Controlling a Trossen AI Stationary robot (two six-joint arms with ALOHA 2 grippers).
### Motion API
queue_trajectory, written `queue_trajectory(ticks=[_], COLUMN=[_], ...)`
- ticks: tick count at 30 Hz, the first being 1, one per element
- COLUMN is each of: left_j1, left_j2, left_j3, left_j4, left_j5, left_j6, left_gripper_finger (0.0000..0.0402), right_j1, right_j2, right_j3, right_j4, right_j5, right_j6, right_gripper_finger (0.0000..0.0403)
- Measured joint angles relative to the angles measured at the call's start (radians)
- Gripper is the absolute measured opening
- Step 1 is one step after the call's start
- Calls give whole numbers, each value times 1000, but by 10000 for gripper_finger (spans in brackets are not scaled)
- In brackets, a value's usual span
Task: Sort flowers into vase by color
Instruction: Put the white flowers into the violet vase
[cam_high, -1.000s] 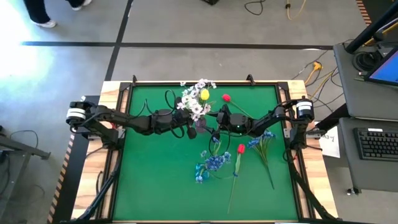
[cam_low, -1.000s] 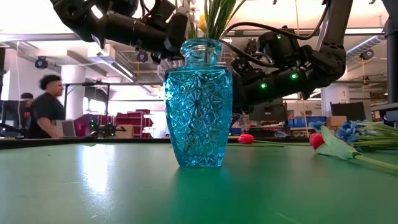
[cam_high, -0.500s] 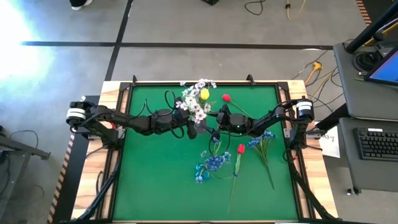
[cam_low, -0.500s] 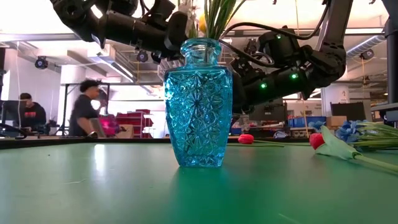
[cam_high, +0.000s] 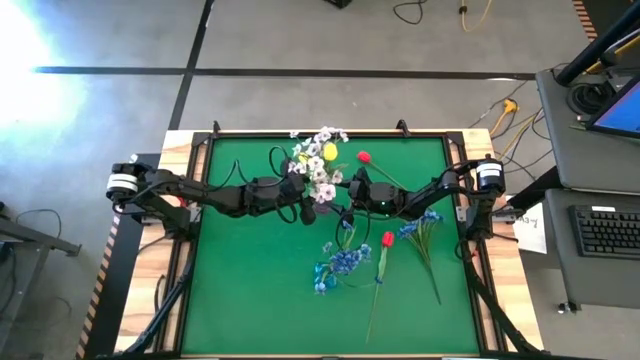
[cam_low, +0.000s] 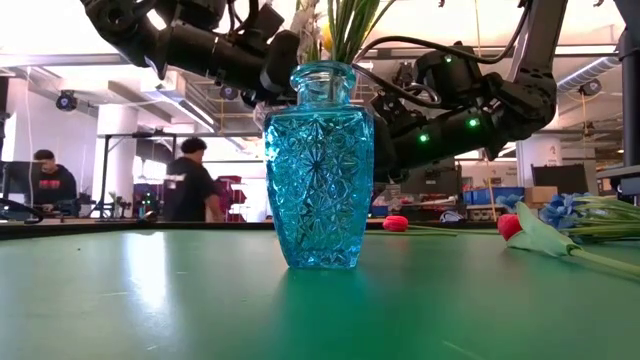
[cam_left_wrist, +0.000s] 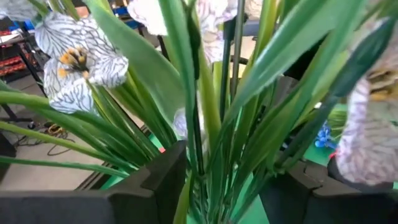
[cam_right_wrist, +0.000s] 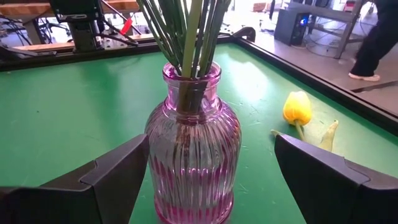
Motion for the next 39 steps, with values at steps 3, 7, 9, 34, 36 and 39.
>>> queue_trajectory(ticks=[3,7,9,34,36,39], left_j1=[0,0,0,0,0,0], left_j2=[0,-1,-1,-1,-1,-1], left_j3=[0,-4,-6,-15,-18,-23], left_j4=[-6,-8,-15,-29,-29,-34], left_j5=[0,0,0,-4,-4,-30], left_j6=[-17,-46,-59,-152,-164,-176], left_gripper_finger=[164,163,157,3,2,2], right_j1=[0,1,1,3,3,3], right_j2=[0,0,-1,-1,-1,-1], right_j3=[2,22,25,27,27,27], right_j4=[-1,-6,-8,-67,-67,-68], right_j5=[0,-2,-2,-2,-2,-2], right_j6=[-12,-30,-40,-2,-2,-2], right_gripper_finger=[341,341,341,341,341,341])
